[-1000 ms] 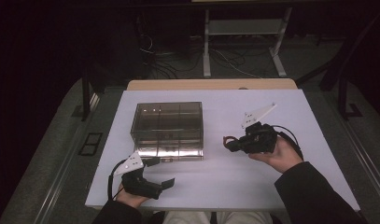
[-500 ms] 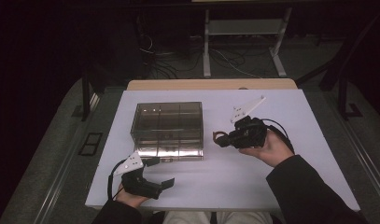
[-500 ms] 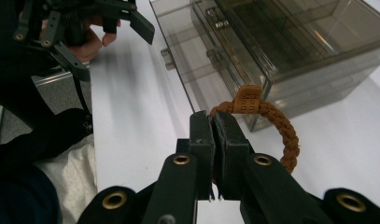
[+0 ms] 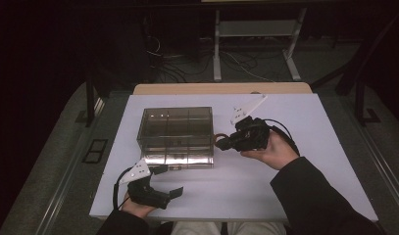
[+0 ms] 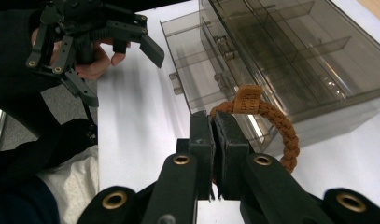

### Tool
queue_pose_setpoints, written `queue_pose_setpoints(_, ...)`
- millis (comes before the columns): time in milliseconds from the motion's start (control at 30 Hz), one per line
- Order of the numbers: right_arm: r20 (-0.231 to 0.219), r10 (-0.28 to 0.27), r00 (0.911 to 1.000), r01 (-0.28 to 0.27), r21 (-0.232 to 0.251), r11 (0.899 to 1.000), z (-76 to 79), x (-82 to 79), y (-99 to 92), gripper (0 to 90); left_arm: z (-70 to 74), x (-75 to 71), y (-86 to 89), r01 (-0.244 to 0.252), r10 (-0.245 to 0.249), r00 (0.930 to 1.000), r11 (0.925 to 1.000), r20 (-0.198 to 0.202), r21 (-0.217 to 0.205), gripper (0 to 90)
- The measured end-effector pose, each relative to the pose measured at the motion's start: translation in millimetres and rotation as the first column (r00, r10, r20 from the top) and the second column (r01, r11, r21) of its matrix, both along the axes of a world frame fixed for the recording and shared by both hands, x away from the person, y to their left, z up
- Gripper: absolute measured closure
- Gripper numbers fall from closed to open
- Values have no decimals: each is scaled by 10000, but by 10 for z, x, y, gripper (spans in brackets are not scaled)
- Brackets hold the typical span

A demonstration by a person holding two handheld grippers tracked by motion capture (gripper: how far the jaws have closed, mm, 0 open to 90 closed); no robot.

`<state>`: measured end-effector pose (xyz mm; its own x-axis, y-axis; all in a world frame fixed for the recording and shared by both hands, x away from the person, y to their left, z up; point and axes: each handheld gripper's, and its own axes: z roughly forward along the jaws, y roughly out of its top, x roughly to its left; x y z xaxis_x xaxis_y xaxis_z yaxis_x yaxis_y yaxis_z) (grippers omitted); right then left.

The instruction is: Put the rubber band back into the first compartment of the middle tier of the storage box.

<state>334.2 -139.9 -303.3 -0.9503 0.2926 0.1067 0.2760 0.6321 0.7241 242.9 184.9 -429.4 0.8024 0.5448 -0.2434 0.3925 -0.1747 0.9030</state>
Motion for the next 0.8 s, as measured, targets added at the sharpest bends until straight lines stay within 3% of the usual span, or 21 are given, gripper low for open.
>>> queue_pose_setpoints(533,263,497,9984,-493,-141,9987,44,92,335,855,1,-1,1,27,-27,10000,10000,6,-8,0)
queue_pose_setpoints(800,93,643,9979,-642,-123,9979,6,152,467,855,-1,0,0,34,-34,10000,10000,3,-9,0)
